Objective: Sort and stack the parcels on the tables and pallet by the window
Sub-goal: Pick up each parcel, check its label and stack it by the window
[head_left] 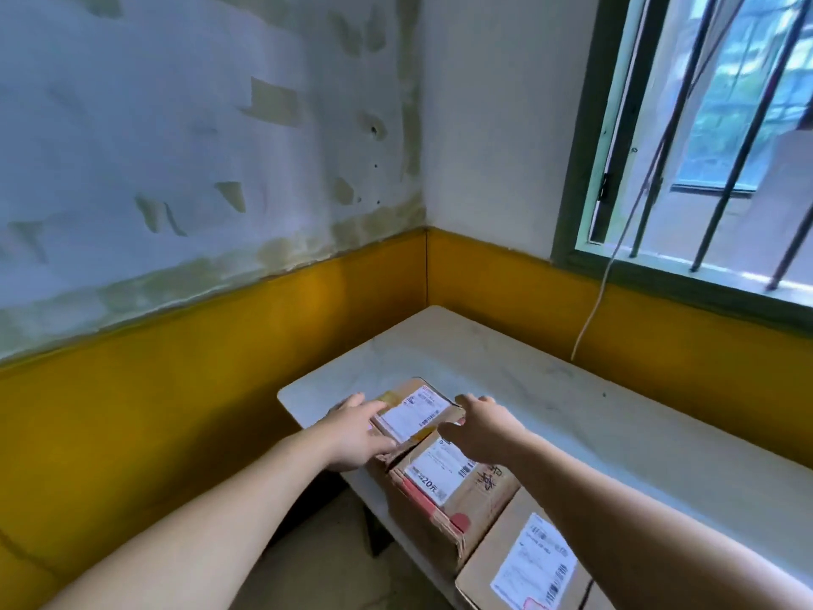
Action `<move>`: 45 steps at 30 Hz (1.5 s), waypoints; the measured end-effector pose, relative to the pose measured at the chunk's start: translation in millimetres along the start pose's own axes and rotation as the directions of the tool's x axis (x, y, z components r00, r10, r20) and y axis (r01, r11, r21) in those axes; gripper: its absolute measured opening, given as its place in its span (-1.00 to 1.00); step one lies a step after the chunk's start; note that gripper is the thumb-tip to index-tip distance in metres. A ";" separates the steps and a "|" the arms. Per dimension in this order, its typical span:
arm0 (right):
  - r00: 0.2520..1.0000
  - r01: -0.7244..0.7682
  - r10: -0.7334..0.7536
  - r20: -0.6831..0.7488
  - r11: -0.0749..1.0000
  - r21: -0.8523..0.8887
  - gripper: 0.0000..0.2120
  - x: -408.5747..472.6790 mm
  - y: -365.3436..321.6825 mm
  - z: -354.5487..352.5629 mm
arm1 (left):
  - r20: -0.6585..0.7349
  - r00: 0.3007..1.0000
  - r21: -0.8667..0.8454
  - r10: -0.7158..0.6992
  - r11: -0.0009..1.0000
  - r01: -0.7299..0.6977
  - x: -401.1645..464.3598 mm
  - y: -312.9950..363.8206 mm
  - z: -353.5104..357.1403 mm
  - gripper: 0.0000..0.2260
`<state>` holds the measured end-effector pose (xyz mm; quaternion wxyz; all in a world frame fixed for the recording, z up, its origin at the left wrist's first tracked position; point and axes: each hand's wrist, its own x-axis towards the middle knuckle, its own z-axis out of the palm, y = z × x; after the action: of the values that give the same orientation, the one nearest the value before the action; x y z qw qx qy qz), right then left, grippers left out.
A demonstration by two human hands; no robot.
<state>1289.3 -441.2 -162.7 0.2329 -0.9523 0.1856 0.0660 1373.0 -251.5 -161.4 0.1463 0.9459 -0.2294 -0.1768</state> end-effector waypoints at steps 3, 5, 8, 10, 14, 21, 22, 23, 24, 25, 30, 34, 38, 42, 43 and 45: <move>0.998 -0.056 0.056 -0.005 0.998 0.018 -0.42 16.0 -4.9 7.8 | 0.028 0.999 0.050 0.020 0.999 -0.021 26.9 -13.4 -9.9 -0.35; 0.995 -0.095 0.095 0.001 0.995 0.023 -0.42 29.3 -3.7 11.8 | 0.055 0.997 0.035 0.048 0.998 -0.050 43.9 -15.6 -11.9 -0.35; 0.992 -0.126 0.126 0.019 0.992 0.019 -0.41 53.7 -0.6 18.5 | 0.099 0.992 0.025 0.076 0.997 -0.079 71.5 -18.1 -8.8 -0.34; 0.989 -0.141 0.141 0.038 0.990 0.007 -0.39 73.9 3.0 23.8 | 0.124 0.990 0.021 0.073 0.997 -0.076 89.0 -20.2 -3.7 -0.34; 0.986 -0.153 0.153 0.058 0.988 -0.018 -0.43 112.4 11.0 36.3 | 0.162 0.986 0.029 0.037 0.999 -0.042 120.3 -28.4 8.9 -0.33; 0.955 -0.233 0.252 0.155 0.964 -0.129 -0.39 151.0 20.3 67.1 | 0.243 0.970 0.022 -0.015 1.000 0.010 166.6 -47.4 34.3 -0.25; 0.952 -0.239 0.260 0.161 0.961 -0.136 -0.40 152.4 21.6 70.0 | 0.274 0.961 0.012 -0.026 1.000 0.024 170.7 -51.2 38.9 -0.24; 0.951 -0.242 0.263 0.160 0.960 -0.138 -0.42 153.4 22.9 71.1 | 0.303 0.952 0.009 -0.032 0.999 0.031 174.5 -55.5 43.4 -0.23; 0.951 -0.245 0.265 0.161 0.960 -0.135 -0.44 154.6 23.6 70.8 | 0.324 0.946 0.008 -0.033 0.999 0.032 178.0 -60.0 46.9 -0.23; 0.949 -0.249 0.269 0.165 0.960 -0.131 -0.45 156.8 24.1 69.9 | 0.333 0.943 0.004 -0.025 1.000 0.025 181.8 -64.3 49.0 -0.22; 0.925 -0.319 0.336 0.178 0.940 -0.119 -0.47 172.0 17.9 69.4 | 0.317 0.947 -0.107 0.045 0.994 -0.012 198.0 -79.4 52.1 -0.21; 0.930 -0.360 0.359 0.082 0.933 0.000 -0.42 180.3 -2.3 64.3 | 0.247 0.963 -0.299 0.103 0.954 -0.026 201.6 -93.2 48.0 -0.23; 0.923 -0.309 0.367 -0.117 0.886 0.346 -0.40 182.6 -30.2 55.7 | 0.195 0.969 -0.511 0.149 0.859 -0.029 206.9 -106.3 23.1 -0.28; 0.855 -0.143 0.400 -0.330 0.794 0.591 -0.35 177.6 -60.4 44.4 | 0.164 0.949 -0.661 0.270 0.744 -0.098 198.5 -95.8 -11.7 -0.35; 0.838 -0.104 0.405 -0.365 0.775 0.623 -0.36 174.0 -66.5 39.1 | 0.133 0.944 -0.675 0.303 0.725 -0.137 196.1 -91.9 -19.6 -0.36; 0.803 -0.050 0.426 -0.417 0.745 0.665 -0.35 164.7 -74.3 26.4 | 0.035 0.933 -0.659 0.358 0.710 -0.248 189.2 -82.5 -35.5 -0.39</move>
<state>1468.7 -420.9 -189.8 0.4611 -0.7642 0.3805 -0.2420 1576.2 -266.3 -209.8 0.4703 0.7692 -0.3179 -0.2934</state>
